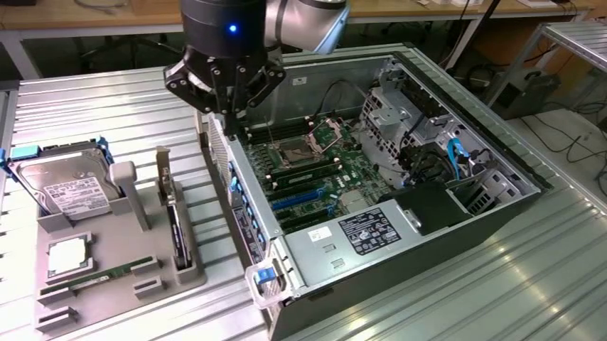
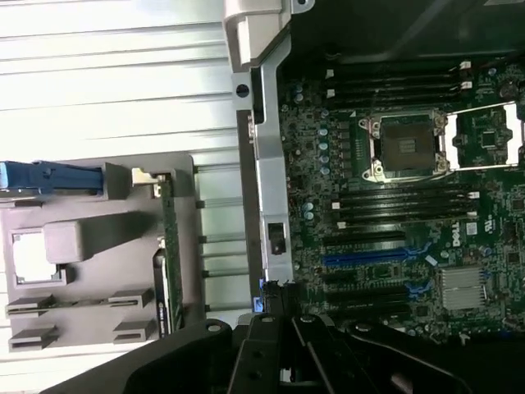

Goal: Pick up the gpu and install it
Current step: 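Reach for the gpu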

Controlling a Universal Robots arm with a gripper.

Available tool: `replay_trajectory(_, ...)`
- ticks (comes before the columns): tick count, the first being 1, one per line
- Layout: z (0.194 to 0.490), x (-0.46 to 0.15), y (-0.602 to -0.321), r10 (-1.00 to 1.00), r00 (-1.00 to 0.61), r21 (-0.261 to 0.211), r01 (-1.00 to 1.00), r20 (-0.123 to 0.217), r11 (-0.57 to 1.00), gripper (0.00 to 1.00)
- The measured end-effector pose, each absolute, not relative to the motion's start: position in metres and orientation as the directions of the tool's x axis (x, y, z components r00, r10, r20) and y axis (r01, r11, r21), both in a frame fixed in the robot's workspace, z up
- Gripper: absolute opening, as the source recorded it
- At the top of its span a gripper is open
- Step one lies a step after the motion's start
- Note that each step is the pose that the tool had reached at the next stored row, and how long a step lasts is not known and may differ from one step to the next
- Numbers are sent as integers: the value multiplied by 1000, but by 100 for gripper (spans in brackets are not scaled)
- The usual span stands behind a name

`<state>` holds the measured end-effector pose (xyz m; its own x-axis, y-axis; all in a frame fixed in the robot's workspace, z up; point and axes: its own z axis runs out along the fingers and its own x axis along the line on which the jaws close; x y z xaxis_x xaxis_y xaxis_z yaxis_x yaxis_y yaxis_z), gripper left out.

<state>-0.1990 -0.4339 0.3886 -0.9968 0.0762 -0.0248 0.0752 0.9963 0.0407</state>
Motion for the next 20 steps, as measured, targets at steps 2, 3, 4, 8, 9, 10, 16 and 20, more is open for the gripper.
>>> replay_trajectory(2,387,-209,-436,76,-997,39,75,-25,996,11)
replay_trajectory(3,386,-219,-437,76,-997,36,75,-25,997,11)
replay_trajectory(4,385,-223,-438,76,-997,34,75,-25,997,11)
replay_trajectory(8,382,-242,-440,76,-997,28,75,-26,997,11)
replay_trajectory(9,381,-250,-441,76,-997,26,75,-26,997,11)
replay_trajectory(10,379,-255,-441,76,-997,24,75,-26,997,11)
replay_trajectory(16,372,-280,-443,75,-997,14,75,-27,997,11)
replay_trajectory(20,371,-282,-443,75,-997,10,75,-25,997,11)
